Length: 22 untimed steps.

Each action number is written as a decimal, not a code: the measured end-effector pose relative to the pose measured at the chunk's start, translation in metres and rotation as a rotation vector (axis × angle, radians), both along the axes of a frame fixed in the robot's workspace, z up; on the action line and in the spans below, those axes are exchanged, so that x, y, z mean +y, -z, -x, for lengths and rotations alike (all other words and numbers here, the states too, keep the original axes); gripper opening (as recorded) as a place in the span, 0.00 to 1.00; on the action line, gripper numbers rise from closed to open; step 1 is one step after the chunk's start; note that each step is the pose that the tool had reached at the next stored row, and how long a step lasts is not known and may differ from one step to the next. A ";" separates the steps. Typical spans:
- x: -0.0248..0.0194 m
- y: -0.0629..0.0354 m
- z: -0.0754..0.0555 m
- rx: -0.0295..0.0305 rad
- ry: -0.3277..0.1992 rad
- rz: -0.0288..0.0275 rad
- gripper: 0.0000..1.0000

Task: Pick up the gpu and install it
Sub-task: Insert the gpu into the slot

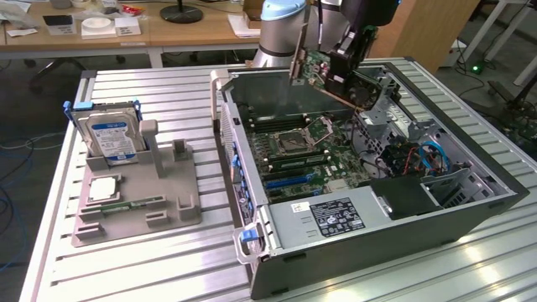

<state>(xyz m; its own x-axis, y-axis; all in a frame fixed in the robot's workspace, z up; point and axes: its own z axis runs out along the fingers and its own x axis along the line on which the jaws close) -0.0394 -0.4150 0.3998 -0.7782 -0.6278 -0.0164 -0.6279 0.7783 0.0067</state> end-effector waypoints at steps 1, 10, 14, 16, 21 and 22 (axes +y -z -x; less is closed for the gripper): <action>-0.0001 0.0000 0.000 0.0000 -0.010 0.0000 0.28; -0.0005 0.0001 0.000 0.0000 -0.099 0.0001 0.28; -0.0008 0.0001 0.000 0.0000 -0.135 0.0000 0.28; -0.0009 0.0001 0.000 0.0000 -0.152 0.0001 0.28; -0.0010 0.0002 0.000 0.0000 -0.197 0.0000 0.28; -0.0011 0.0002 0.000 0.0000 -0.206 0.0000 0.28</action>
